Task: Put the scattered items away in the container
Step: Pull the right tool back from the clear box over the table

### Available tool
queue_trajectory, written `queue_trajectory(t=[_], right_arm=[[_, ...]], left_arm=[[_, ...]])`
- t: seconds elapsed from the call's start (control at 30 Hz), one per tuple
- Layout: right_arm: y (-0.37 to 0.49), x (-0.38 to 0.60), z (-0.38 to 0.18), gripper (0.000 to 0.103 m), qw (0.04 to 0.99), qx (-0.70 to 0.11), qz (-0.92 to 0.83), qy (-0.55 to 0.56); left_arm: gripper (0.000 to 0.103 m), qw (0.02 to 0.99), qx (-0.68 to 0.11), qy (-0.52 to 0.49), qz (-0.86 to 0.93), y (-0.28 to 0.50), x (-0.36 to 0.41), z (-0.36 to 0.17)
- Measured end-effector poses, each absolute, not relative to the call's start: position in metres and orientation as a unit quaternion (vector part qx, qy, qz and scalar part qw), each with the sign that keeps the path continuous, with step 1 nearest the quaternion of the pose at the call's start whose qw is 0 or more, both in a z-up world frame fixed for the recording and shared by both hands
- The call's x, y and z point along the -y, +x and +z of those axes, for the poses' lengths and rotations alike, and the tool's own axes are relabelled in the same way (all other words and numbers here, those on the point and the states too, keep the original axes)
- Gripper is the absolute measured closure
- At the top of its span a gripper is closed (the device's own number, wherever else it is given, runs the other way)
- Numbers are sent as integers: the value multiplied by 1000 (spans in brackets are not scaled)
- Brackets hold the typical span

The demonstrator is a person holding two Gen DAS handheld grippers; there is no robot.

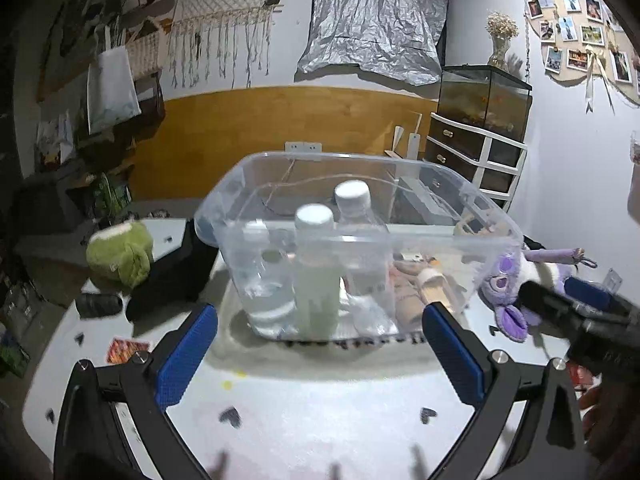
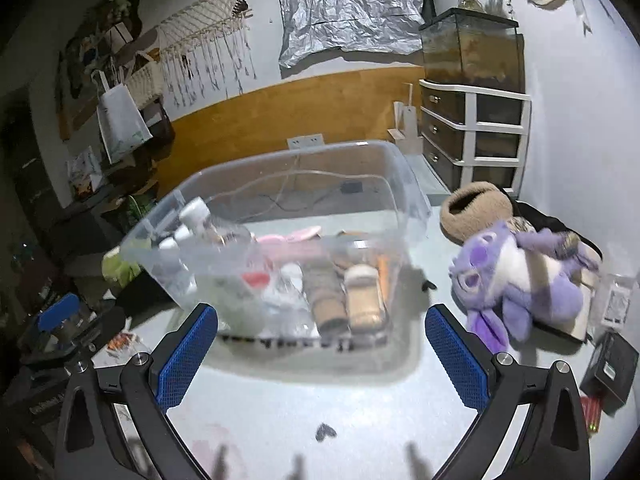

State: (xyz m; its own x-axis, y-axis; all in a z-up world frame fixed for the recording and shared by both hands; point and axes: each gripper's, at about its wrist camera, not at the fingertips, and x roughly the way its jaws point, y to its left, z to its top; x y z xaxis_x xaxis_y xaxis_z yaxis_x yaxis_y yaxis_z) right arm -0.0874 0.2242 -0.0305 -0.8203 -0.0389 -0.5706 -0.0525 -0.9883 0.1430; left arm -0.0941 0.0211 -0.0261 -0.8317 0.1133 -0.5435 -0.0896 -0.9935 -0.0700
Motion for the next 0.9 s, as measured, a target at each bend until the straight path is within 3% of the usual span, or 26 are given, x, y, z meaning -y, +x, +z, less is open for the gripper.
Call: queue_trajectory(t=[0.67,0.9], right_arm=[[-39,-244,-40,0,96,-95,944,-301],[-30,-255,-38,0,43,-130,946,-293]], left_arm=[[0,43,18,-312,949,-74,-36,-37],[0,87,12,-321,943,-73,-51,-38]])
